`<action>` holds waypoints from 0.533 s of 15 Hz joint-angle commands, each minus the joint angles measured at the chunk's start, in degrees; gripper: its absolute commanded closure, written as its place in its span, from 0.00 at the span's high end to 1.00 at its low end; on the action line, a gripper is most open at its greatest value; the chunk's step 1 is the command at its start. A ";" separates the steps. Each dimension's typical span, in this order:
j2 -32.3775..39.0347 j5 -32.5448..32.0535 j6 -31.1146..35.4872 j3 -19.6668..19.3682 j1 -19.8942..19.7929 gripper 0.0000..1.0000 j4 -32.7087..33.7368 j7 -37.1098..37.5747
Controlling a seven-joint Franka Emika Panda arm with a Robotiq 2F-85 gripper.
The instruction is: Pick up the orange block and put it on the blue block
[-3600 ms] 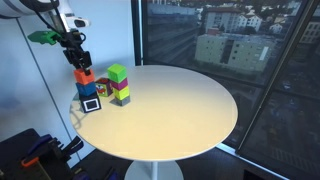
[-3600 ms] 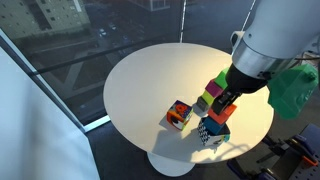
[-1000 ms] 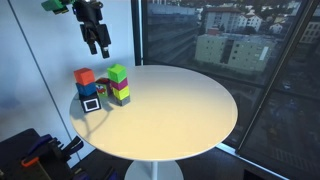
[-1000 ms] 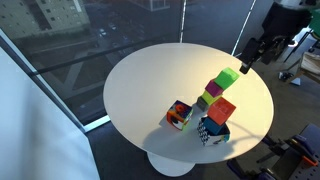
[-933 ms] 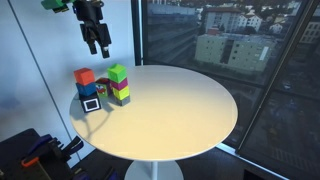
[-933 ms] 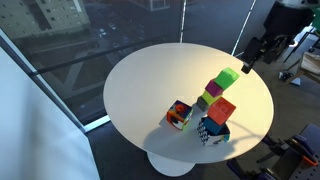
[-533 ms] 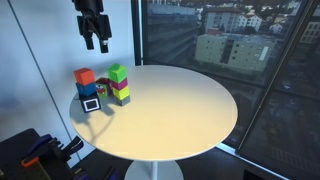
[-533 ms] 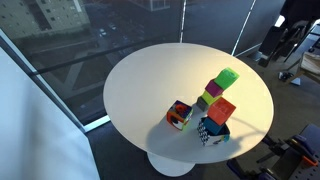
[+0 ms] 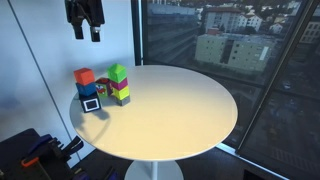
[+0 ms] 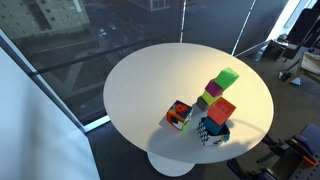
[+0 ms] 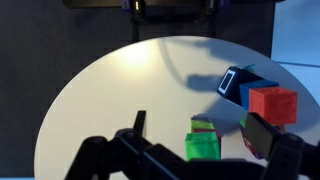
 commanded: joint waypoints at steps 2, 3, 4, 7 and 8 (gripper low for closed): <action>-3.92 0.52 -1.90 -0.87 -0.29 1.00 0.66 -1.30; -4.59 0.63 -1.71 -0.97 -0.28 1.00 0.57 -1.27; -5.29 0.75 -1.35 -1.06 -0.25 1.00 0.38 -1.27; -6.46 0.84 -1.32 -1.16 -0.19 1.00 0.38 -1.33; -5.23 0.23 -0.56 -0.44 -0.34 1.00 0.15 -0.17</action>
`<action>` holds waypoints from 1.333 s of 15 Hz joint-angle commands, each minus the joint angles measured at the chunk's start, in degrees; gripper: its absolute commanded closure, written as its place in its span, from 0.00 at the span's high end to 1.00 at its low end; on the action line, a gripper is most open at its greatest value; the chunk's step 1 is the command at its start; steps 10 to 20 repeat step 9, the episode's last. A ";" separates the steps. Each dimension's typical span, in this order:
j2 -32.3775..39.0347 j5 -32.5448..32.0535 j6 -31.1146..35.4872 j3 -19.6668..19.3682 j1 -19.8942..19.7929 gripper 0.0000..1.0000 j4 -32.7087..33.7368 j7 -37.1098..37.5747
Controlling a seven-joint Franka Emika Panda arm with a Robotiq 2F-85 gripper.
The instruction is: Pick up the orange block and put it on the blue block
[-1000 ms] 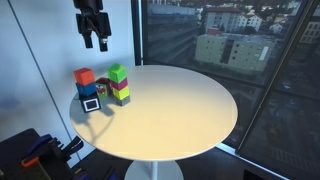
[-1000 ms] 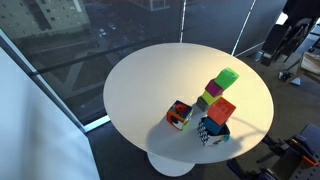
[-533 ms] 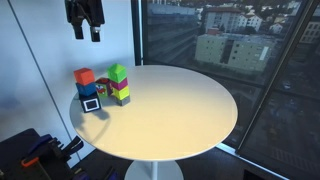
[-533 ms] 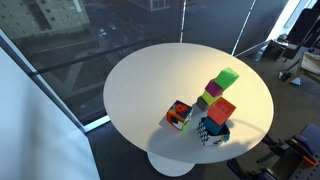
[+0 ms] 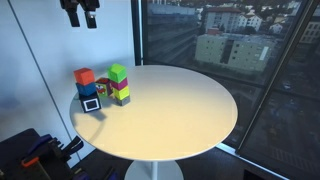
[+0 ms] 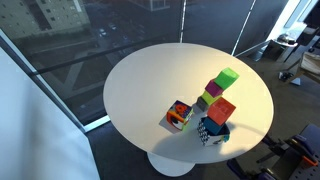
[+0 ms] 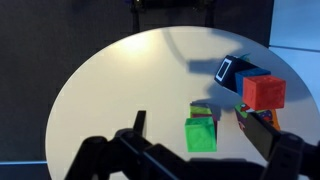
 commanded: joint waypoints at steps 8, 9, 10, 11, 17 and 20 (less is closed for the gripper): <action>0.19 0.15 -0.13 0.30 -0.33 1.00 -0.12 -0.16; 0.19 0.15 -0.13 0.30 -0.33 1.00 -0.12 -0.16; 0.19 0.15 -0.13 0.30 -0.33 1.00 -0.12 -0.16; 0.19 0.15 -0.13 0.30 -0.33 1.00 -0.12 -0.16; 0.19 0.15 -0.13 0.30 -0.33 1.00 -0.12 -0.16; 0.19 0.15 -0.13 0.30 -0.33 1.00 -0.12 -0.16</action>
